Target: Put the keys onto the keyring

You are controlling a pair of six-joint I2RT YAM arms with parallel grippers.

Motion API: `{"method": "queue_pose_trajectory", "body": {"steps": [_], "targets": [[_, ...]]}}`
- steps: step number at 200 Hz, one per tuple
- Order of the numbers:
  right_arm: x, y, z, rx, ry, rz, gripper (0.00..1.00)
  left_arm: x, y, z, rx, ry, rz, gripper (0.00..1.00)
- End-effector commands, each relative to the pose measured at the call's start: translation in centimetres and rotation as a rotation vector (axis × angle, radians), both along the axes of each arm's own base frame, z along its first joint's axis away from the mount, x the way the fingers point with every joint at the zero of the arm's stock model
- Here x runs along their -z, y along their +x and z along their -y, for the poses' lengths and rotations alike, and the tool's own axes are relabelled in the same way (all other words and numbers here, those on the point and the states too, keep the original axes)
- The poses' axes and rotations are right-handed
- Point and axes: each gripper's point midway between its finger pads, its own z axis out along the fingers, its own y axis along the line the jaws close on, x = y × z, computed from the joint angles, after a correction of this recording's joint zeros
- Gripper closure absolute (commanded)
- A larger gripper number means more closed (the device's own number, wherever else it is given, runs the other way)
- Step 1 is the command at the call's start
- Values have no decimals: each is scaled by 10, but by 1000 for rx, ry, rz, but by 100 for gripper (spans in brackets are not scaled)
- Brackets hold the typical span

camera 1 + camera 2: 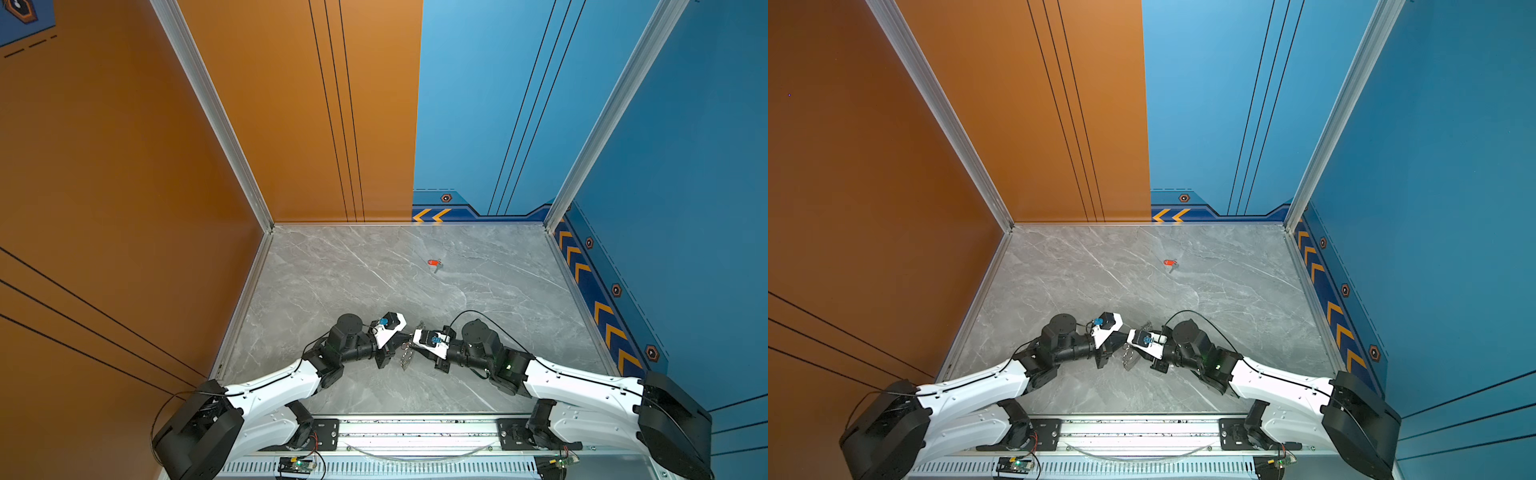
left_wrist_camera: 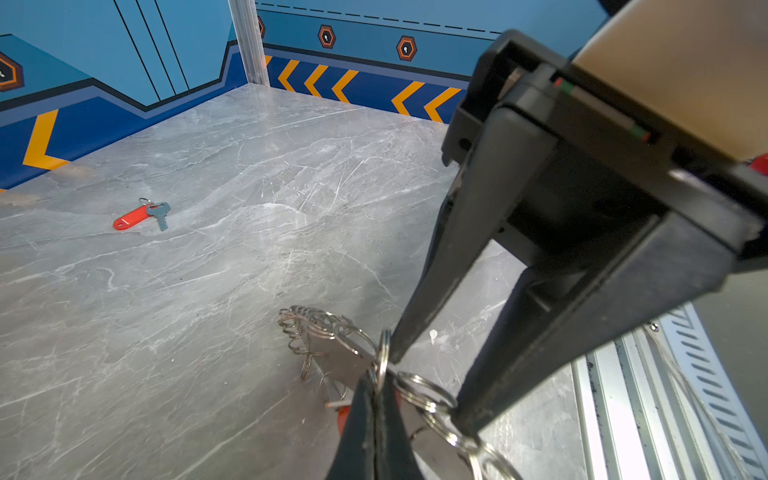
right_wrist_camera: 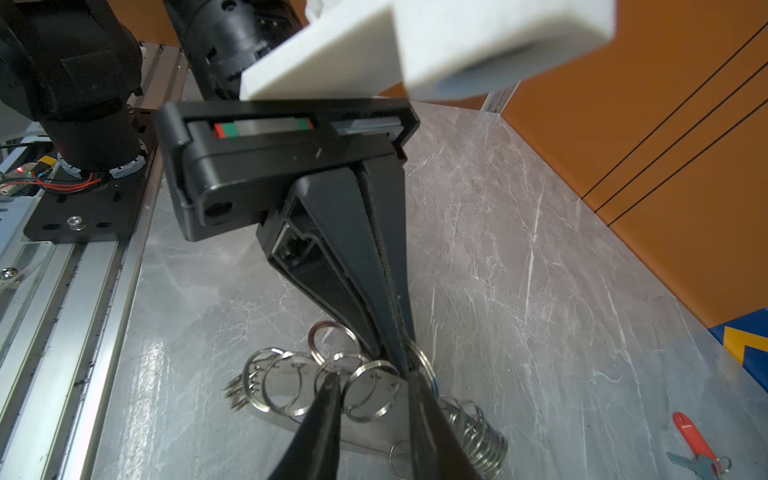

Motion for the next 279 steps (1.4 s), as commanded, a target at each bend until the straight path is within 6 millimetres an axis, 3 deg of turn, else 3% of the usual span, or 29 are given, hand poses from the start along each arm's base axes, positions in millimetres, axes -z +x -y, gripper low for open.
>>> {"method": "queue_pose_trajectory", "body": {"steps": [1, 49, 100, 172, 213, 279], "targets": [[-8, 7, -3, 30, -6, 36, 71, -18, 2, 6, 24, -38, 37, 100], [-4, 13, 5, 97, -66, 107, 71, -17, 4, 5, 11, -33, 40, 100], [-14, 12, 12, 114, -47, 161, 74, -16, 5, 5, 8, -29, 42, 100], [-2, 6, 15, 79, -94, 116, 85, -16, 5, 4, 5, -29, 41, 100], [1, 7, 20, 83, -103, 92, 85, -16, 6, 5, 4, -28, 41, 100], [0, 8, 12, 73, -68, 59, 95, -15, 2, 6, 24, -30, 35, 100]]}}
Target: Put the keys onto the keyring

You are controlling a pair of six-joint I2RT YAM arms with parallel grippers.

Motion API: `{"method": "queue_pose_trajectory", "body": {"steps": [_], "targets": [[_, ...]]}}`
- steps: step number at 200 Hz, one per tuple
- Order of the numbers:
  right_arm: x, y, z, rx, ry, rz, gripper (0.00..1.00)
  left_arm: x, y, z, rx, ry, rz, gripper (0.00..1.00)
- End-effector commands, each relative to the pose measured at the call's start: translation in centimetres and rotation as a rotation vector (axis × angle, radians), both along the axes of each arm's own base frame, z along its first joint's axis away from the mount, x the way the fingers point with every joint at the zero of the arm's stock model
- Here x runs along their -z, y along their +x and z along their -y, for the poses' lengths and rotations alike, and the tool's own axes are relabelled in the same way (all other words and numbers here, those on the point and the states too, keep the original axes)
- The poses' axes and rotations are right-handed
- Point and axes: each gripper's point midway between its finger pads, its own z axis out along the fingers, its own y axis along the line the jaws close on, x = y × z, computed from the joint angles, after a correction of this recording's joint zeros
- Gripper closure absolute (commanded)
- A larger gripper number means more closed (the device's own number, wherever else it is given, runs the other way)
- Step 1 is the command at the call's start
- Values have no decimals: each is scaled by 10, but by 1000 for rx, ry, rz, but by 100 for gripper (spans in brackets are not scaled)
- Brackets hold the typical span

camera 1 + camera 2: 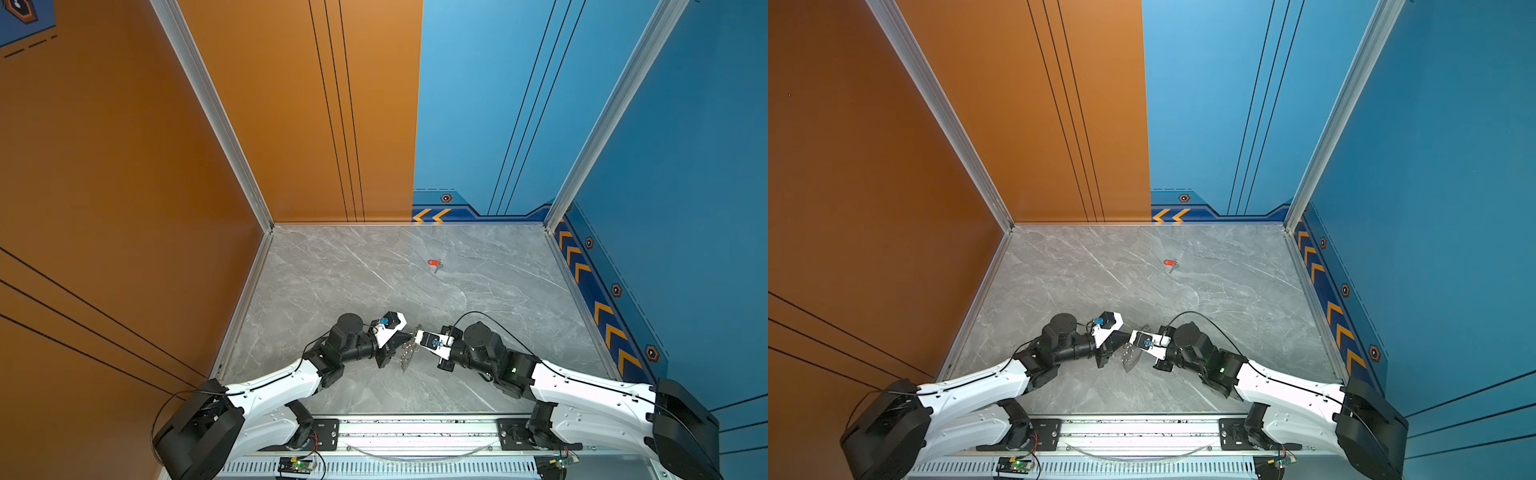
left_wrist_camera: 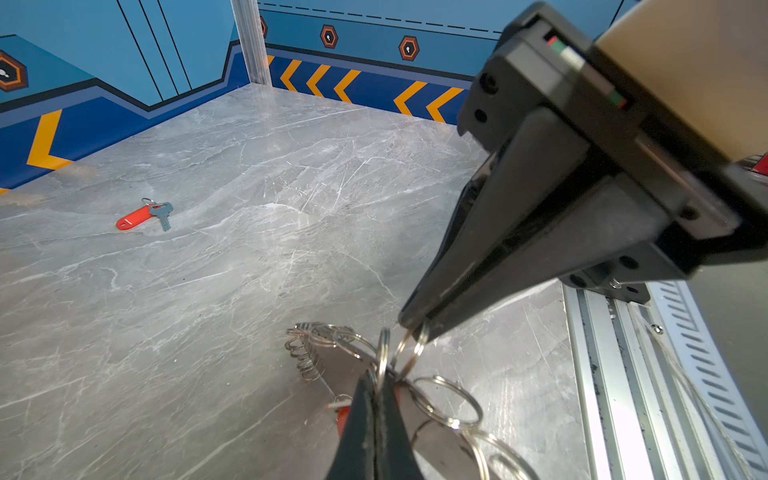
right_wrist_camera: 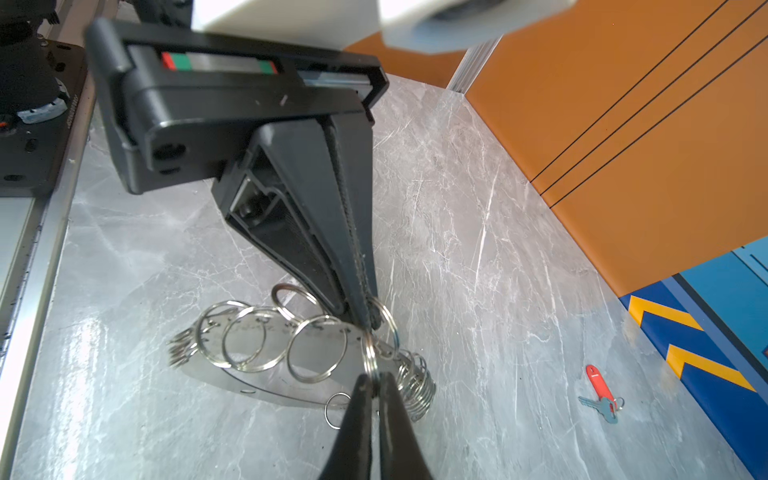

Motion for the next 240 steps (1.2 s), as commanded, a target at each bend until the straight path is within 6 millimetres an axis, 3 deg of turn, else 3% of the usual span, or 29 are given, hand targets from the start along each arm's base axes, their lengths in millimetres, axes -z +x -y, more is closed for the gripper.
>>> {"method": "queue_pose_trajectory", "body": {"steps": [1, 25, 101, 157, 179, 240], "targets": [[-1, 0, -5, -10, 22, -30, 95, -15, 0, 6, 32, -31, 33, 100], [-4, 1, -7, -2, 44, -45, 100, -15, 0, 6, 32, -32, 33, 100], [-27, 9, -9, 14, 268, -129, 100, -19, 1, 4, 13, -45, 34, 96], [-27, 14, -5, 21, 370, -207, 100, -23, 12, -9, -83, -50, 58, 70], [-29, 13, -6, 6, 389, -214, 100, -27, 19, -16, -136, -56, 70, 65], [-34, 4, -11, -87, 440, -245, 100, -34, 3, -10, -38, -86, 82, 73]]}}
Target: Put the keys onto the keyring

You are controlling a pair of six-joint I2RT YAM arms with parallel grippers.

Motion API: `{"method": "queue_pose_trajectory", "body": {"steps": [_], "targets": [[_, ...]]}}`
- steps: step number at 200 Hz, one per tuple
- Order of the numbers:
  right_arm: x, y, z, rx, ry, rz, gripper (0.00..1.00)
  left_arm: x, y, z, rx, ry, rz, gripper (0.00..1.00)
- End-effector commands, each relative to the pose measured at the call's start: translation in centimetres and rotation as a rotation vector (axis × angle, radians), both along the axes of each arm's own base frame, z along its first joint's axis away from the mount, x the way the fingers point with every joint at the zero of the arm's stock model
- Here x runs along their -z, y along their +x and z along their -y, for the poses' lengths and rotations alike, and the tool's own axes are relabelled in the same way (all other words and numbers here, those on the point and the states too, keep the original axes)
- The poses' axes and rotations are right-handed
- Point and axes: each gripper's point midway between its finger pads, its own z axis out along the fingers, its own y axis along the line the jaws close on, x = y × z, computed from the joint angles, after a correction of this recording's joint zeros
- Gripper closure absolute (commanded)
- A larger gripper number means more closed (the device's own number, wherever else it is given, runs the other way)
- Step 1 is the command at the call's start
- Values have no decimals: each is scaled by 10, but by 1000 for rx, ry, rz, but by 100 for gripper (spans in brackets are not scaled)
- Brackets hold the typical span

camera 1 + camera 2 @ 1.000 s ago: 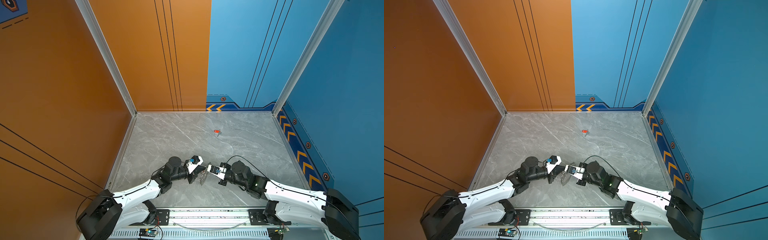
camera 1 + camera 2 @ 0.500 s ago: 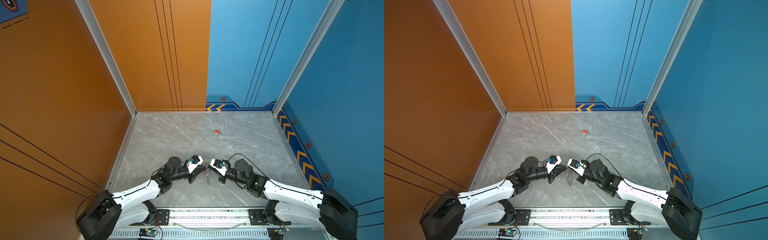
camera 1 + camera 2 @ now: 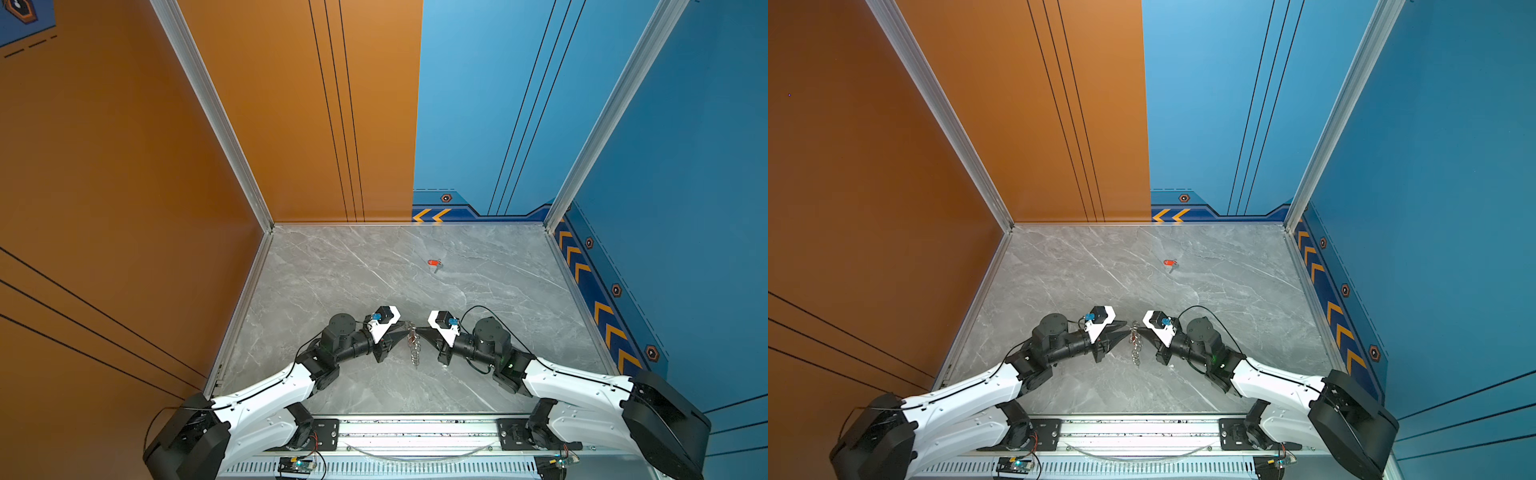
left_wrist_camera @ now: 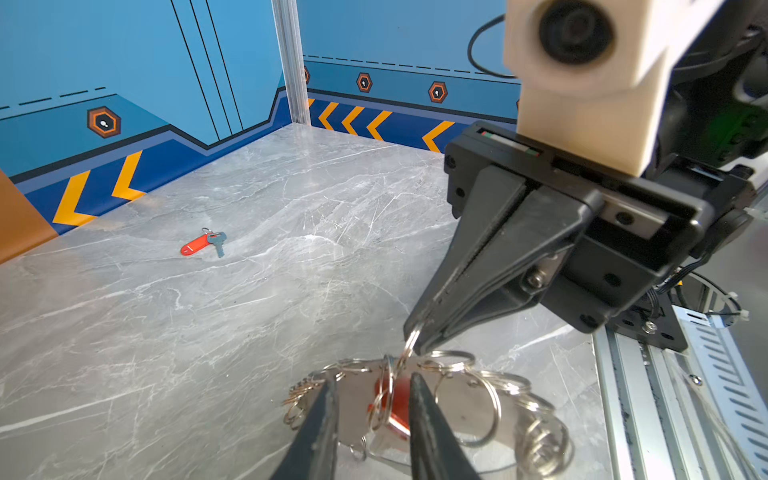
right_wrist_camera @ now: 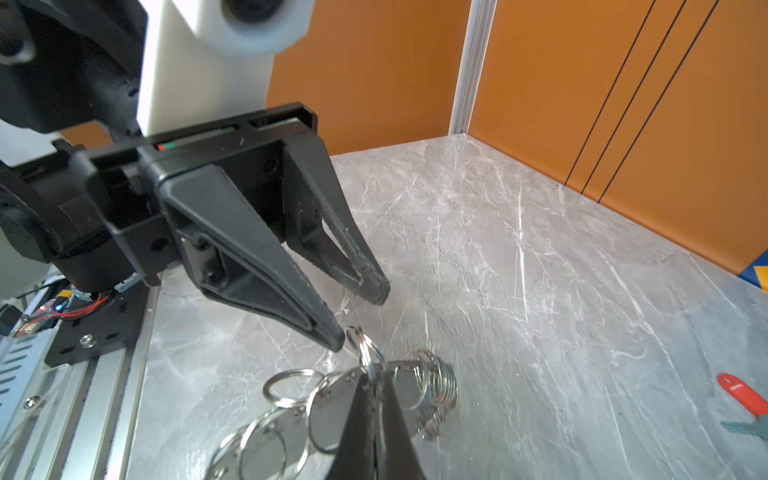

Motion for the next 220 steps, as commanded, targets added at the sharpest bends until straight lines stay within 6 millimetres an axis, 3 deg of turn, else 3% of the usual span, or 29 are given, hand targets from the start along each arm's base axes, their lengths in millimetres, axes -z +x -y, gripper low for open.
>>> {"method": "queue_pose_trajectory", "body": {"steps": [1, 35, 113, 138, 177, 220], "targets": [[-15, -9, -6, -72, 76, 13, 100, -5, -9, 1, 50, -24, 23, 74], [-16, -12, -8, -102, 83, 0, 100, -10, -20, 4, 111, -51, 37, 78], [-17, -11, -12, -117, 95, -9, 100, -7, -21, 10, 145, -46, 11, 100], [-15, -6, -8, -100, 76, -13, 100, -4, -20, 11, 145, -37, 3, 100], [-1, -13, 0, -128, -82, 29, 84, -1, -19, 13, 153, -26, -4, 100], [1, -22, 8, -179, -208, 67, 82, 2, -24, 16, 190, -3, -20, 100]]}}
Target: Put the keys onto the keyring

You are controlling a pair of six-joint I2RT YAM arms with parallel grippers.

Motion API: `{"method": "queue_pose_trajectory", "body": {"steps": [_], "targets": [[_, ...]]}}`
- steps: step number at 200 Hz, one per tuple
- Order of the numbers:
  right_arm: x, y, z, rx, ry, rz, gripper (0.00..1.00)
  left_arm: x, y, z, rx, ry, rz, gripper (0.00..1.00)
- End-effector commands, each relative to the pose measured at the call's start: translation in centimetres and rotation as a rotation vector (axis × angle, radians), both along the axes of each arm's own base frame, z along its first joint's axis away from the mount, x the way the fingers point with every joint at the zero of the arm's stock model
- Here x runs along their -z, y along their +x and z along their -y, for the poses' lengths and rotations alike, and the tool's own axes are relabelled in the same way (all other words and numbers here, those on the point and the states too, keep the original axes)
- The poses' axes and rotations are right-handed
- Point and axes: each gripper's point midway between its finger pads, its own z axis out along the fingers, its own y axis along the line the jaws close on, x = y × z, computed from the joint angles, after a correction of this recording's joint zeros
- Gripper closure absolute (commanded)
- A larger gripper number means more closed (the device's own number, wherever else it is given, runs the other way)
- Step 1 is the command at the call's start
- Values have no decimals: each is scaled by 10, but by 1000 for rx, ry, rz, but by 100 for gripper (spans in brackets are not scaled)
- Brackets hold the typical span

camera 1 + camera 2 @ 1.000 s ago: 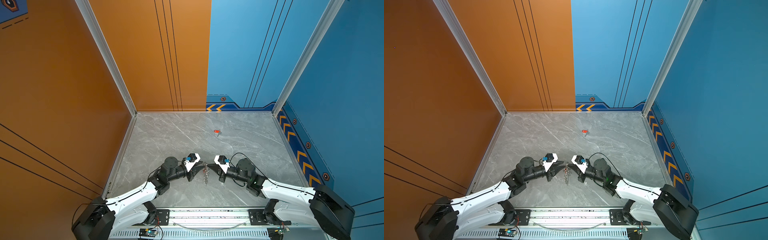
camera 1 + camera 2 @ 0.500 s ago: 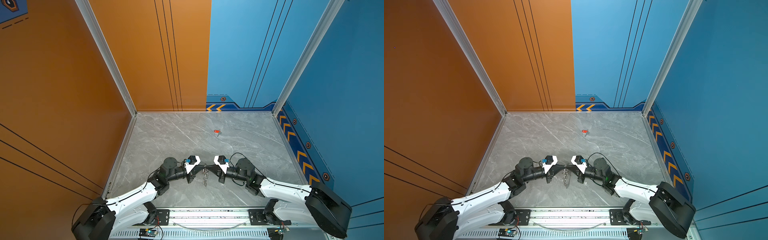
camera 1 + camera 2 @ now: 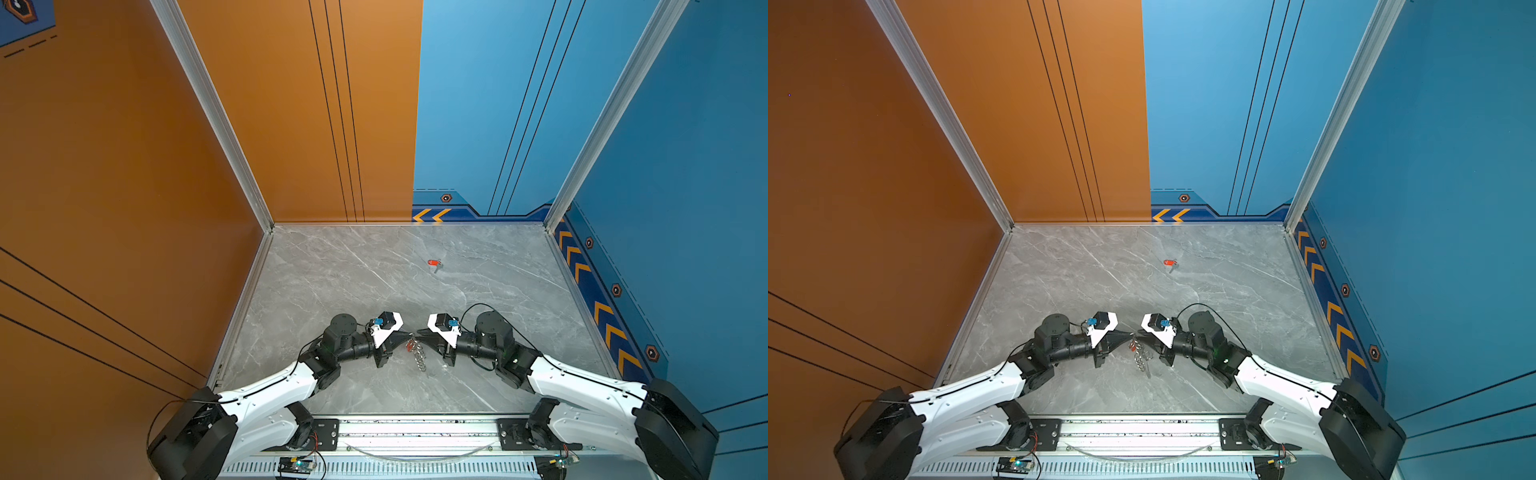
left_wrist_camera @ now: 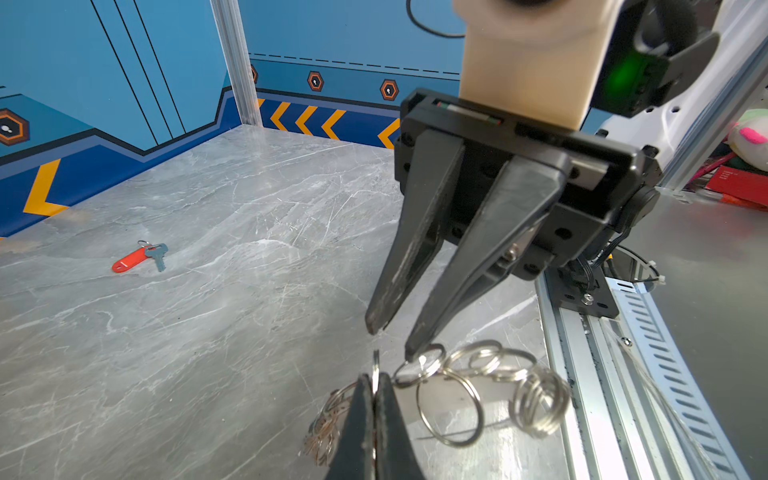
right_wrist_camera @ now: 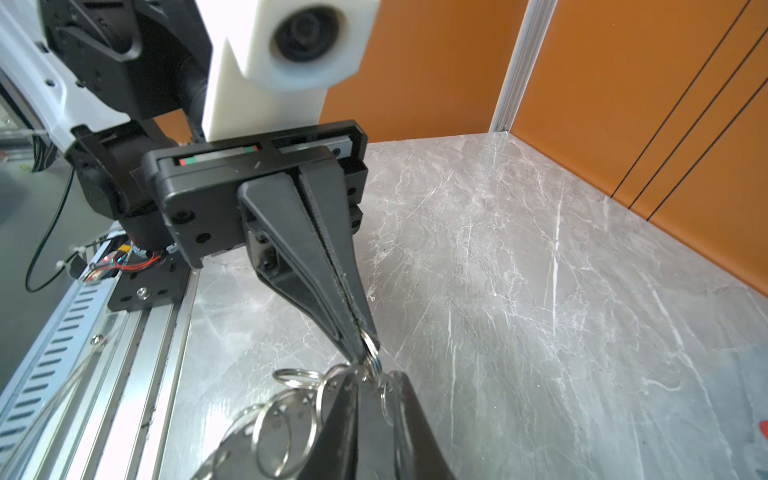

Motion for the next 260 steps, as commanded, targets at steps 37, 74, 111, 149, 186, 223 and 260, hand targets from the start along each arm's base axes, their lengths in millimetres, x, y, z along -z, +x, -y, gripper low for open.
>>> {"method": "queue_pose_trajectory", "body": {"steps": [37, 74, 111, 149, 186, 223, 260], "targets": [[7, -11, 5, -81, -190, 37, 83, -8, -10, 8, 77, 9, 4, 100], [5, -12, 3, -102, -214, 39, 83, -9, -15, 9, 98, 6, 5, 100], [9, -14, -2, -123, -246, 39, 83, -9, -18, 10, 114, 9, 0, 100], [12, -13, -4, -121, -262, 43, 86, -9, -21, 12, 128, 11, -2, 100], [16, -12, -6, -120, -279, 37, 91, -9, -22, 13, 139, 12, -6, 100], [17, -12, -8, -116, -286, 36, 97, -8, -23, 13, 145, 14, -9, 100], [14, -7, -9, -85, -270, 27, 100, -9, -23, 14, 142, 13, -5, 100]]}}
